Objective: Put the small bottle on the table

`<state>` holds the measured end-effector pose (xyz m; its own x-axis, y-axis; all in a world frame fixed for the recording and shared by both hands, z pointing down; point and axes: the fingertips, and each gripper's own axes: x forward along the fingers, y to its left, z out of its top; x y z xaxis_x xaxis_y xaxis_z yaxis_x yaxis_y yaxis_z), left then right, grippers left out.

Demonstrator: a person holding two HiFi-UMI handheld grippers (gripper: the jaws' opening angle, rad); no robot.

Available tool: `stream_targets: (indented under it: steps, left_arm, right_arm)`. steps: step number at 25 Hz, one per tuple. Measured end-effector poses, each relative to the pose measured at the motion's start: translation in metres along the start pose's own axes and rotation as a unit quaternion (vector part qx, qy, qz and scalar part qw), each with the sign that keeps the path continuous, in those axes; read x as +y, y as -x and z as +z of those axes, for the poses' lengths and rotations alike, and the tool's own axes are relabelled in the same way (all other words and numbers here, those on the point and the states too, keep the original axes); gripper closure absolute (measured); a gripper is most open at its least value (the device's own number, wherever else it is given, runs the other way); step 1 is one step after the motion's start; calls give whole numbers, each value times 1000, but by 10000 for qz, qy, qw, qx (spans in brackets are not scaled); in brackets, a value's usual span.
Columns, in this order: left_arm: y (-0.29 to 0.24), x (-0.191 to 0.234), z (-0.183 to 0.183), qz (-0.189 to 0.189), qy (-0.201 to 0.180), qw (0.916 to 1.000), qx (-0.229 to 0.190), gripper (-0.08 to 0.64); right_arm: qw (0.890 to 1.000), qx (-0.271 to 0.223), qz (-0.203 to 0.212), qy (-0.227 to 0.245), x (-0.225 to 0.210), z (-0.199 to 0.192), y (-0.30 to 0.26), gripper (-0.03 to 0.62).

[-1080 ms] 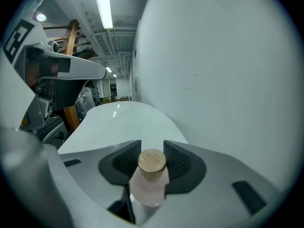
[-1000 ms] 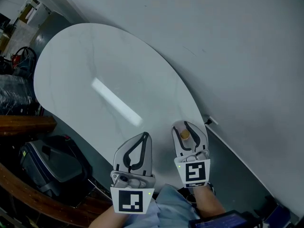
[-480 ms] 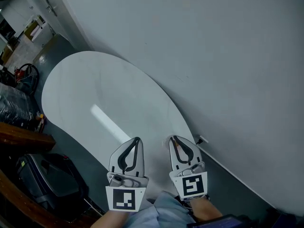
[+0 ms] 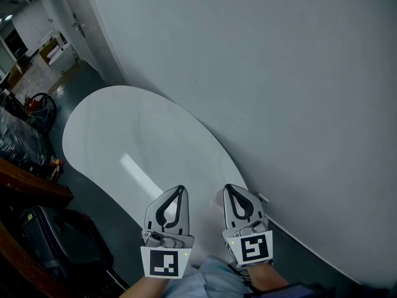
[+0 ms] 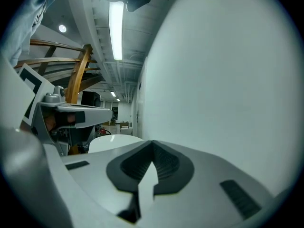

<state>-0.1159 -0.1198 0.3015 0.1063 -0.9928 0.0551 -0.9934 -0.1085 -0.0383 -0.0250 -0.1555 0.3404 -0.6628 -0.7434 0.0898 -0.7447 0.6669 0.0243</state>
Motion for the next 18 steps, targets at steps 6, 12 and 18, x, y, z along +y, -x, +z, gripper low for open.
stream_targets:
  steps: [6,12,18]
  left_arm:
    - [-1,1,4,36,-65,10000,-39,557]
    - [1,1,3,52,-55,10000,8,557]
    - [-1,0,1,51,-107,9999,22,557]
  right_arm:
    - [9999,-15,49,-86,0,1,-1,592]
    - [9998,105,85,-136,2,-4,0,592]
    - [9998,42,84,-187,1,-5,-2,592]
